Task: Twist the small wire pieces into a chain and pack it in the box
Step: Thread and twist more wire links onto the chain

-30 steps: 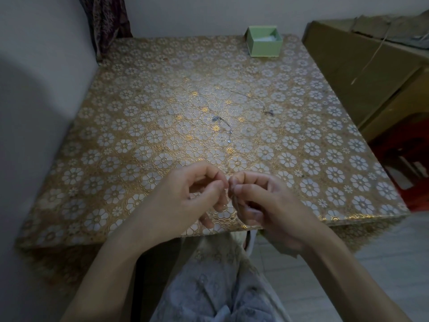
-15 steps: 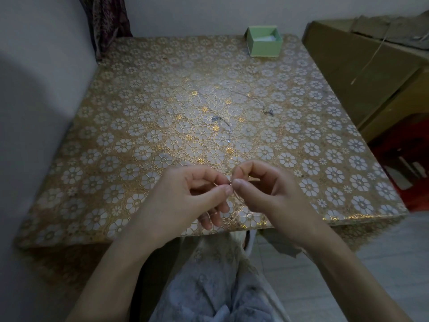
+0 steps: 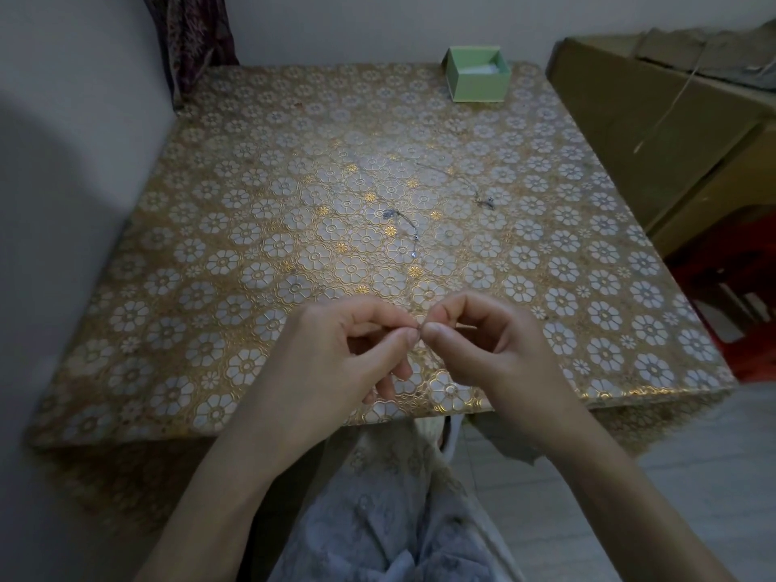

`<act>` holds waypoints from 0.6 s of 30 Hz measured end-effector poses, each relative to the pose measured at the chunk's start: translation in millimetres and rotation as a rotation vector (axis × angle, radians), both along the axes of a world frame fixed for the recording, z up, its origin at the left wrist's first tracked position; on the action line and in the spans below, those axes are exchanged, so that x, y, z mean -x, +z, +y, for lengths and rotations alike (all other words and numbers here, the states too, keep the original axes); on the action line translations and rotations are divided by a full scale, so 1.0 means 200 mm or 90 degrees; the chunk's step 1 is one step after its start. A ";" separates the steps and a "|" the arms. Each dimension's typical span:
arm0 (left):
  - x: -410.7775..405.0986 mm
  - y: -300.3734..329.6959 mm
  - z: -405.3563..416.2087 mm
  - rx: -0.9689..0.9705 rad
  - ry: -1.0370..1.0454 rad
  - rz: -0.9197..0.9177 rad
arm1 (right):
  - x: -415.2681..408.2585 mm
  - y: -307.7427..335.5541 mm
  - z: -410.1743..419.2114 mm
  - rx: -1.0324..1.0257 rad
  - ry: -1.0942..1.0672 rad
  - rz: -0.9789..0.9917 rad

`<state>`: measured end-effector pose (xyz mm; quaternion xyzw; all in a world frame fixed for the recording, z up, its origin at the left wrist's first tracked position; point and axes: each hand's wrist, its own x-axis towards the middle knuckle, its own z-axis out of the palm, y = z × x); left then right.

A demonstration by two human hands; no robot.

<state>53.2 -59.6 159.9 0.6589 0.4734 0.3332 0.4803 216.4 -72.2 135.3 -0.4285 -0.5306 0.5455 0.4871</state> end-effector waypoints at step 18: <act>-0.02 -0.03 0.00 -0.077 0.043 0.092 | 0.05 0.00 0.00 -0.003 0.002 -0.063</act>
